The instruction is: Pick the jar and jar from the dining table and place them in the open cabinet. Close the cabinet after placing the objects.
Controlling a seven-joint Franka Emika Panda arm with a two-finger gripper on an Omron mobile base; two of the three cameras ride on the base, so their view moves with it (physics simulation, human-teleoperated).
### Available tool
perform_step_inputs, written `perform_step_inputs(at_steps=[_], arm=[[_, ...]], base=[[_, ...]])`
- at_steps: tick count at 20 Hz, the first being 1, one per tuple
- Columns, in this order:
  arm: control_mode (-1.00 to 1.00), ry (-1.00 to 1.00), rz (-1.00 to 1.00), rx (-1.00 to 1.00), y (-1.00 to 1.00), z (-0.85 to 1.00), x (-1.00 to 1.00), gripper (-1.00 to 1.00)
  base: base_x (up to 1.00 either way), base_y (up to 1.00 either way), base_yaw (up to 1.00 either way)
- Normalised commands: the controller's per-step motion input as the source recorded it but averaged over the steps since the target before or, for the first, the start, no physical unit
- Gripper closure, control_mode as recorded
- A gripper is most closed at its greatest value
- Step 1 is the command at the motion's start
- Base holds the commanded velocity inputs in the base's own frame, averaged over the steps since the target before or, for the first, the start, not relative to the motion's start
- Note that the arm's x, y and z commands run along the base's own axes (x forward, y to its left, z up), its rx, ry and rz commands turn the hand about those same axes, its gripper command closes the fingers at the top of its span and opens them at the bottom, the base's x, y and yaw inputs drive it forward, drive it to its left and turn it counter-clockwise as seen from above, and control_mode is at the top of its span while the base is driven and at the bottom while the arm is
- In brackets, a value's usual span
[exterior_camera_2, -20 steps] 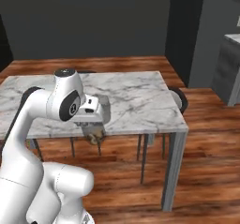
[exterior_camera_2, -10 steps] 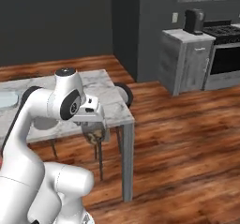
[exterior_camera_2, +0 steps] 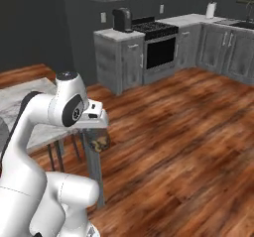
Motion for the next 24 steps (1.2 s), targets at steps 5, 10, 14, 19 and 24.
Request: perform_step_inputs(at_steps=[5,10,14,19,24], arm=[[1.00,0.00,0.00,0.00,0.00,0.00,0.00,1.00],[1.00,0.00,0.00,0.00,0.00,0.00,0.00,1.00],[1.00,0.00,0.00,0.00,0.00,0.00,0.00,1.00],[1.00,0.00,0.00,0.00,0.00,0.00,0.00,1.00],[1.00,0.00,0.00,0.00,0.00,0.00,0.00,1.00]], base=[[0.50,0.02,-0.55],[0.90,0.00,-0.39],[1.00,0.01,-0.26],[1.00,0.00,-0.22],[1.00,0.12,-0.22]])
